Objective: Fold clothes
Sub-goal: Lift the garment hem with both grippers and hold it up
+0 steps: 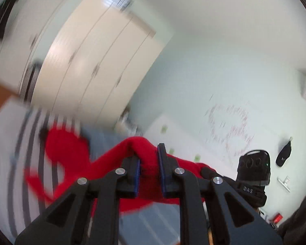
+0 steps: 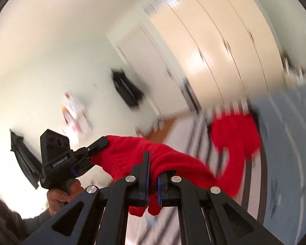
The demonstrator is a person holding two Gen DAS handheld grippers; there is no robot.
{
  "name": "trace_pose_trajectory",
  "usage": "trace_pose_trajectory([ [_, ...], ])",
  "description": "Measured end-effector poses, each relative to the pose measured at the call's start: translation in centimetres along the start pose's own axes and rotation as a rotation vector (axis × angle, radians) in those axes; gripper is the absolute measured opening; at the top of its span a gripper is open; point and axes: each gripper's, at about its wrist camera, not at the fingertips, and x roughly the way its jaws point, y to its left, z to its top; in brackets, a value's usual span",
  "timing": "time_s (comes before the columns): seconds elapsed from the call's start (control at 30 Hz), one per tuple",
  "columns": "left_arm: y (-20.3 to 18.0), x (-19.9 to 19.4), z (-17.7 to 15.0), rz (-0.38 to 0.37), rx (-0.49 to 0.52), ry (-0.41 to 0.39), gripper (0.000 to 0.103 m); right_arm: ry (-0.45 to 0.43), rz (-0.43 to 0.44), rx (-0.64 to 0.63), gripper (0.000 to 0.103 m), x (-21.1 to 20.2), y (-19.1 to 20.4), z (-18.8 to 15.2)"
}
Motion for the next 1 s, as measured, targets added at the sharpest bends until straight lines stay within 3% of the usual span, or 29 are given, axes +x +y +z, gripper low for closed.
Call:
trace_pose_trajectory([
  [0.07, -2.7, -0.8, 6.9, -0.016, 0.061, -0.064, 0.013, -0.071, 0.028, -0.054, 0.005, -1.3, 3.5, 6.0],
  [0.2, -6.7, -1.0, 15.8, 0.023, 0.152, -0.106, 0.013, -0.203, 0.073, -0.152, 0.005, -4.0, 10.1, 17.8],
  [0.37, -10.9, -0.5, 26.2, 0.085, 0.245, -0.143, 0.013, -0.279, 0.085, -0.184, 0.005, -4.1, 14.0, 27.1],
  [0.57, -9.2, 2.4, 29.6, 0.162, 0.218, -0.1, 0.013, -0.238, 0.111, -0.125, 0.005, -1.1, 13.2, 31.3],
  [0.8, -7.7, 4.3, 30.0, 0.189, 0.194, -0.082, 0.013, -0.193, 0.095, -0.118, 0.005, 1.8, 10.0, 31.6],
  [1.0, -10.0, 2.8, 30.2, 0.177, 0.232, -0.103, 0.013, -0.204, 0.083, -0.162, 0.005, 2.0, 9.8, 32.2],
])
